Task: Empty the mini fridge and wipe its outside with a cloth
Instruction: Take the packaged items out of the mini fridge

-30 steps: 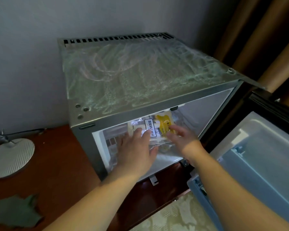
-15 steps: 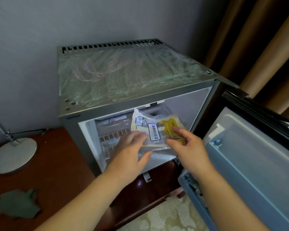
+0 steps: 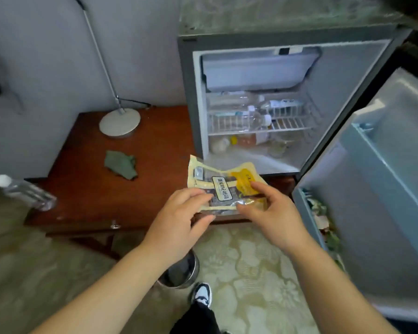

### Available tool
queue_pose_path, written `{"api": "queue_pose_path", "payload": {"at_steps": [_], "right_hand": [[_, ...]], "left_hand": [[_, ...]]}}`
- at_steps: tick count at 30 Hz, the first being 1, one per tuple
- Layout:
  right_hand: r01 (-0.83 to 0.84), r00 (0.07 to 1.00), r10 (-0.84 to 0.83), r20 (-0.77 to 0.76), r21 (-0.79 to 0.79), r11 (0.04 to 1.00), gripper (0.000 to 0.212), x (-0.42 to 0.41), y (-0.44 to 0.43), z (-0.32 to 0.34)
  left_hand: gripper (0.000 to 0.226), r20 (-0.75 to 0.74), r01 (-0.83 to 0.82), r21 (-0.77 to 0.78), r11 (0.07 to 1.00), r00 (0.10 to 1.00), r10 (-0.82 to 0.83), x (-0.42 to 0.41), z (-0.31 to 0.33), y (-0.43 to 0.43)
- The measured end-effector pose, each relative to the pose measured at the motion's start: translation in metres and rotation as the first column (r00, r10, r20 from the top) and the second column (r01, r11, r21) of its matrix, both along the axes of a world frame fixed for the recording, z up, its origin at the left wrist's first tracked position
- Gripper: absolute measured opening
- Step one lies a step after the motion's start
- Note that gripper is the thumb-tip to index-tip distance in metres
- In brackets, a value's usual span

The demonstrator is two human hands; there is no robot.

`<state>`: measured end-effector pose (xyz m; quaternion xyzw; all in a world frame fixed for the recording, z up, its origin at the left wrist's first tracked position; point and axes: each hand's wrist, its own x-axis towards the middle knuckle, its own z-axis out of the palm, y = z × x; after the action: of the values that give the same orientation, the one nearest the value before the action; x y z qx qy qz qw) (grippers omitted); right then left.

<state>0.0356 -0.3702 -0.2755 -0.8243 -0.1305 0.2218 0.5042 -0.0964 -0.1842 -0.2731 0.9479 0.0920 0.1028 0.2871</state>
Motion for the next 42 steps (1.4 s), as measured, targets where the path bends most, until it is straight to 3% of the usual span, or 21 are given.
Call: {"api": "queue_pose_path", "payload": {"at_steps": [8,16,30,33,42], "right_hand": [[-0.241,0.968,0.232,-0.094,-0.098,0.966,0.07,-0.062,0.047,-0.045],[-0.42,0.907,0.393,-0.155,-0.246,0.873,0.067,-0.11,0.101,-0.089],[-0.381,0.918,0.289,-0.273,-0.399,0.834,0.07,-0.172,0.161,-0.183],[-0.435,0.897,0.33,-0.295,-0.448,0.781,0.069,-0.181,0.172,-0.216],[-0.483,0.874,0.364,-0.322,-0.488,0.727,0.066,-0.169,0.198,-0.41]], "left_hand": [[0.042,-0.146,-0.24,-0.029,0.97,0.961,0.233,-0.091,-0.032,0.02],[0.042,-0.294,-0.399,-0.108,0.911,0.888,0.354,-0.154,-0.076,0.05],[0.045,-0.469,-0.209,-0.192,0.959,0.878,0.098,-0.201,-0.184,0.138],[0.044,-0.478,-0.224,-0.204,0.953,0.872,0.103,-0.208,-0.221,0.153],[0.042,-0.463,-0.234,-0.188,0.954,0.878,0.124,-0.193,-0.418,0.178]]}}
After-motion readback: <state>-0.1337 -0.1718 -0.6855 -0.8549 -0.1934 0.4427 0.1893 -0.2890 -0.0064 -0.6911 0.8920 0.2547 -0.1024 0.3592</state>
